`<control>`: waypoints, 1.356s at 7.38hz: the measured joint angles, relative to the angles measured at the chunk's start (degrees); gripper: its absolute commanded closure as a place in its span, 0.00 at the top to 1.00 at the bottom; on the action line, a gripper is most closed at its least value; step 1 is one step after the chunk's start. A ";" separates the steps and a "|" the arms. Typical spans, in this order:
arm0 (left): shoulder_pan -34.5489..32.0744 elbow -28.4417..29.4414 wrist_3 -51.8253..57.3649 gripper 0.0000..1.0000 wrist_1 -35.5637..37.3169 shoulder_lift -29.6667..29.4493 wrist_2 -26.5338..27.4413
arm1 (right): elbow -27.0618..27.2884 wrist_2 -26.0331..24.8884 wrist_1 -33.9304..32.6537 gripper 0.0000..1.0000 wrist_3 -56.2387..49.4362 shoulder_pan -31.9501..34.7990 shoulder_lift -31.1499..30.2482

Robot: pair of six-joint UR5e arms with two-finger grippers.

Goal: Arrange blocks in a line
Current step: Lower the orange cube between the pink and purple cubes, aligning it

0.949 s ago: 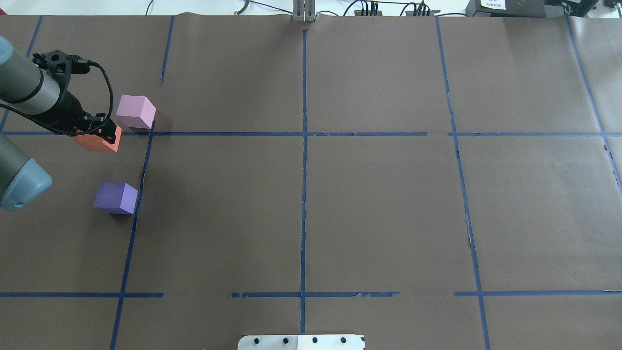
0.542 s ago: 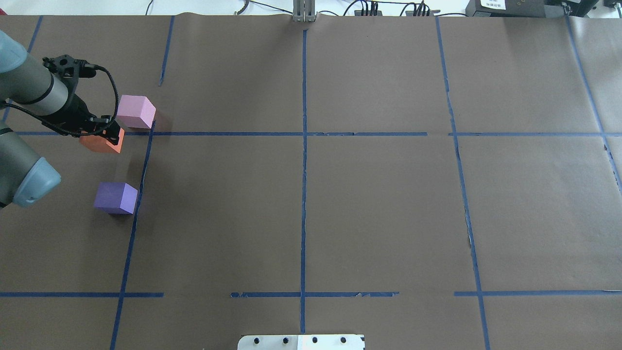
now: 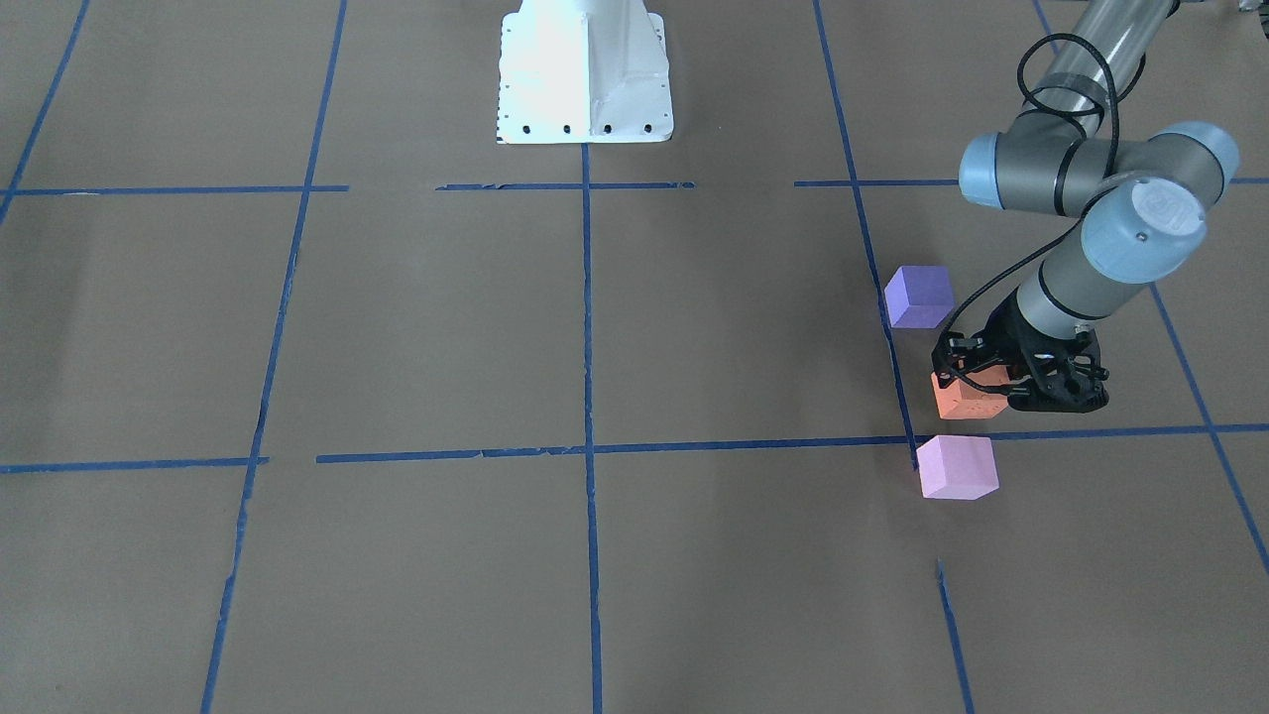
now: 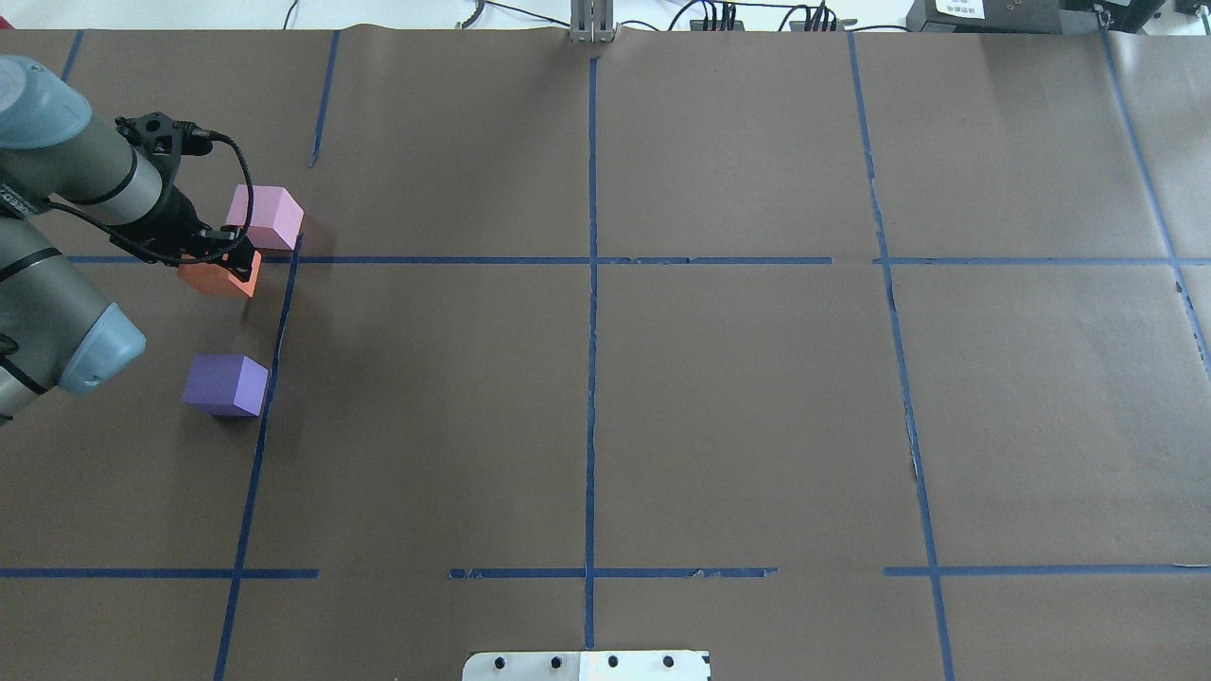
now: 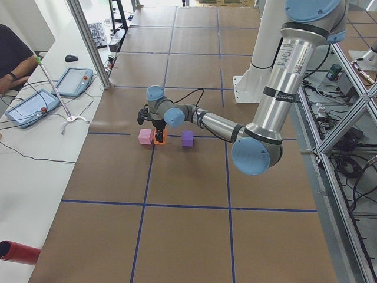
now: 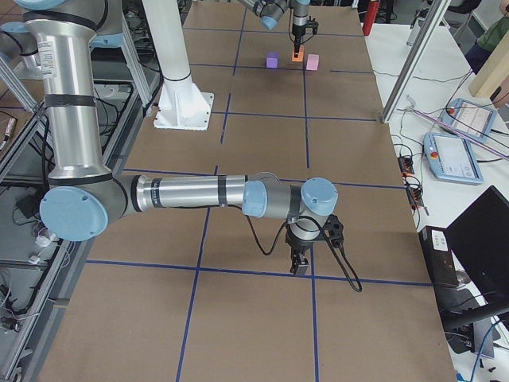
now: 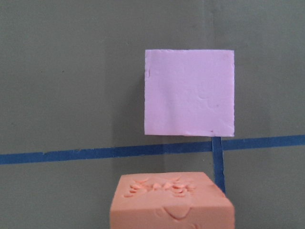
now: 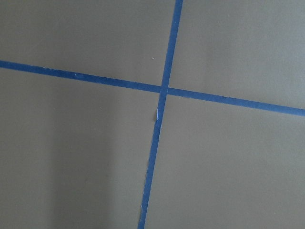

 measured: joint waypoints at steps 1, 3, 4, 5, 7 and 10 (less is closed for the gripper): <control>0.37 0.65 -0.04 0.50 -0.54 -0.02 0.02 | 0.00 0.00 0.00 1.00 0.00 0.00 0.00; 0.95 1.35 -0.16 0.50 -1.16 -0.18 0.03 | 0.00 0.00 0.00 1.00 0.00 0.00 0.00; 1.15 1.42 -0.30 0.50 -1.24 -0.25 0.01 | 0.00 0.00 0.00 1.00 0.00 0.00 0.00; 1.32 1.44 -0.51 0.50 -1.27 -0.28 -0.04 | 0.00 0.00 0.00 1.00 0.00 0.00 0.00; 1.64 1.46 -0.82 0.50 -1.16 -0.30 -0.42 | 0.00 0.00 0.00 1.00 0.00 0.00 0.00; 2.26 1.57 -1.01 0.50 -0.99 -0.31 -1.45 | 0.00 0.00 0.00 1.00 0.00 0.00 0.00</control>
